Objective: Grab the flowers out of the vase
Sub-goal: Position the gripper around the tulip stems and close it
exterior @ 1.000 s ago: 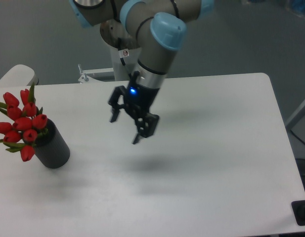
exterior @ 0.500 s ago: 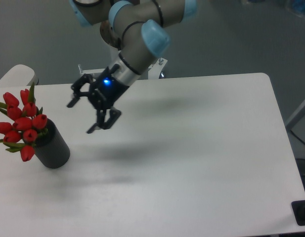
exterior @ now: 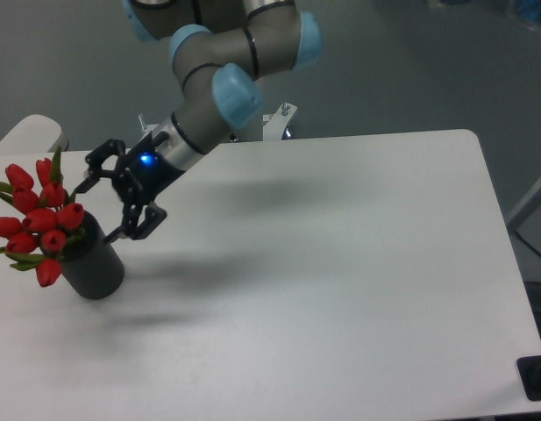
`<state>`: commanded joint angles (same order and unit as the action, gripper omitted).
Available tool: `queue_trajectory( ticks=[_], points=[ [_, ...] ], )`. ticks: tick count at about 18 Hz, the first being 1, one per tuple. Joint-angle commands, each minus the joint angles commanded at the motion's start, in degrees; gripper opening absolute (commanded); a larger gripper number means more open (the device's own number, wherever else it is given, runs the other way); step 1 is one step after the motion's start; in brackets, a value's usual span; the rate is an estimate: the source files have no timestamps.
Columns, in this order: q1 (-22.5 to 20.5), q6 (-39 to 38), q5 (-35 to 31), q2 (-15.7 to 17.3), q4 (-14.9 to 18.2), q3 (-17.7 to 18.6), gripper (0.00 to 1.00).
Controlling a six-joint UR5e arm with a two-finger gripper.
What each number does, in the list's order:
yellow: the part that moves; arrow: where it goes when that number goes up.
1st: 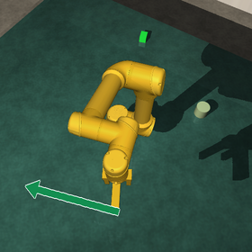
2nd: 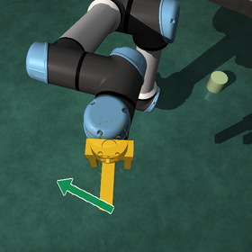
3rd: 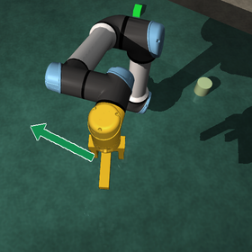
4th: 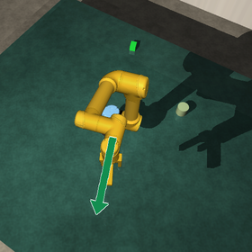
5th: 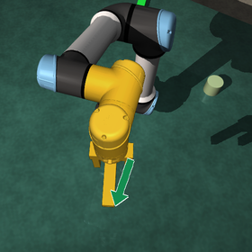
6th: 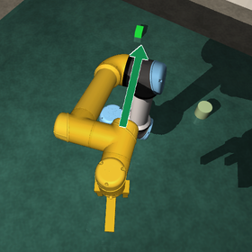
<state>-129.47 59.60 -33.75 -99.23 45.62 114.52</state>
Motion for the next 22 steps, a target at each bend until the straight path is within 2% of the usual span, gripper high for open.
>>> queue_trajectory(
  ticks=[6, 14, 15, 17, 19, 22],
  points=[
    [1.75, -1.15, 0.09, -1.58, -0.09, -0.62, 1.0],
    [2.64, -2.04, 0.09, -2.02, -0.26, -1.5, 1.0],
    [2.64, -2.12, 0.09, -2.11, -0.44, -1.58, 0.93],
    [2.64, -2.12, 0.09, -2.02, -0.88, -1.58, 0.72],
    [2.64, -2.04, 0.0, -2.11, -1.58, -1.58, 0.54],
    [2.64, -2.04, 0.0, -2.11, -2.11, -1.58, 0.45]
  ],
)
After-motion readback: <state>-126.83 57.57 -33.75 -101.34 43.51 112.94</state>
